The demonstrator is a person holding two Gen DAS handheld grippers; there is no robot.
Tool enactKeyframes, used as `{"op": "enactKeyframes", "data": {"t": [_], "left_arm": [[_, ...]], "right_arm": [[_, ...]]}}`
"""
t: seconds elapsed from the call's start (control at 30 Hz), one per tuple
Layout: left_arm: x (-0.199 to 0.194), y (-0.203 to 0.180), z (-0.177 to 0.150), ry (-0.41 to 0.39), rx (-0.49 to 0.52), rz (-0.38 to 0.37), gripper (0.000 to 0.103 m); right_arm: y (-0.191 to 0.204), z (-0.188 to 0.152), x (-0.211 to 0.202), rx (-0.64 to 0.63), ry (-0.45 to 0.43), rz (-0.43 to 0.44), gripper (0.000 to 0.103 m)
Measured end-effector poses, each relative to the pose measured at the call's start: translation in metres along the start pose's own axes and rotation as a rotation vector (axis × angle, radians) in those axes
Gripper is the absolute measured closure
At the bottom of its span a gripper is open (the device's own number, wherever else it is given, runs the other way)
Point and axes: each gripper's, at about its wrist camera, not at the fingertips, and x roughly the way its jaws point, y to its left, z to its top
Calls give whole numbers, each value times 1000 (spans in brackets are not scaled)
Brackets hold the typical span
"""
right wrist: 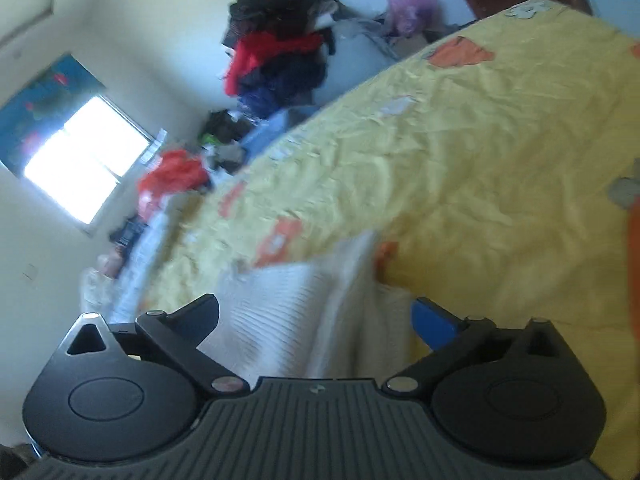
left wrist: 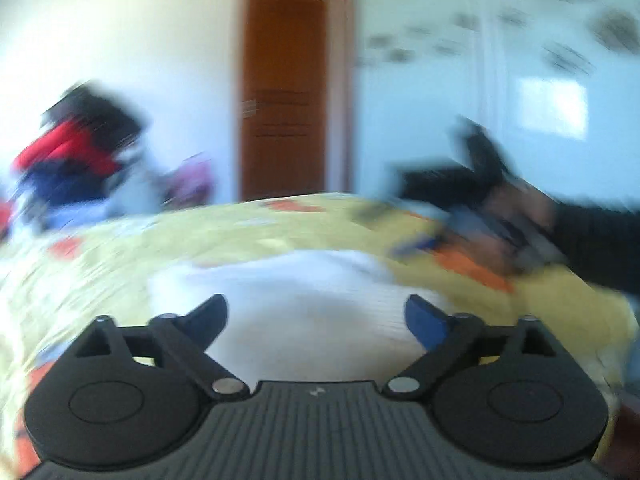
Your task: Fold small clothes
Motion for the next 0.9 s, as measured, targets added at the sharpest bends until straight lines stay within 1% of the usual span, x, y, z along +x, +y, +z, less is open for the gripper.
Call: {"op": "enactKeyframes", "data": {"t": [0.03,0.07,0.1,0.13,0.17,0.2,0.23,0.27,0.3,0.33,0.37,0.4,0.43,0.47,0.5,0.53,0.57,0.6,0.67,0.7,0.73,0.8,0.83,0.9], "left_arm": [[6,21,2,19,-68,52,5],[16,43,3,52,-159,104,5],[30,67,5,97,-277,124,5],[43,91,3,144,-422,94,5],[56,114,-3,185,-578,42,5],[67,134,-13,212,-720,-20,5],[79,149,-24,236,-838,-96,5],[92,155,-33,266,-920,-159,5],[106,154,-40,299,-960,-196,5],[116,152,-45,329,-965,-209,6],[122,146,-44,333,-928,-207,9],[128,141,-37,329,-876,-208,15],[134,134,-34,354,-838,-190,21],[137,129,-32,361,-816,-167,27],[139,128,-29,353,-806,-159,31],[138,127,-26,347,-793,-158,39],[135,128,-24,347,-779,-156,44],[129,124,-23,346,-767,-157,46],[124,125,-16,345,-746,-159,51],[128,132,-4,344,-736,-162,52],[128,134,2,338,-726,-162,52],[119,137,19,310,-679,-136,52],[117,143,27,297,-657,-113,52],[108,155,40,277,-650,-69,52]], "right_arm": [[-1,-3,5,-12,24,-30,1],[-2,-7,12,-23,53,-57,1],[-2,-11,20,-34,83,-82,1],[-2,-15,27,-41,108,-95,1],[-1,-19,33,-41,131,-96,1],[0,-22,38,-32,149,-83,1],[-1,-25,43,-13,162,-60,2],[-2,-28,48,15,177,-32,1],[-1,-30,50,28,182,-17,1],[2,-32,50,18,168,-19,1],[5,-33,53,3,171,-29,1],[9,-36,54,-12,172,-38,2],[14,-39,55,-32,172,-53,5],[20,-43,57,-71,176,-69,11],[27,-46,56,-117,183,-80,14],[34,-50,56,-155,181,-94,18],[37,-51,54,-165,171,-91,28],[38,-49,51,-157,163,-82,32],[43,-46,45,-143,138,-73,46],[47,-45,42,-141,125,-61,50],[51,-42,41,-137,112,-35,56],[61,-37,45,-124,95,24,57],[66,-34,50,-124,94,38,57],[76,-29,67,-116,94,62,58]]}}
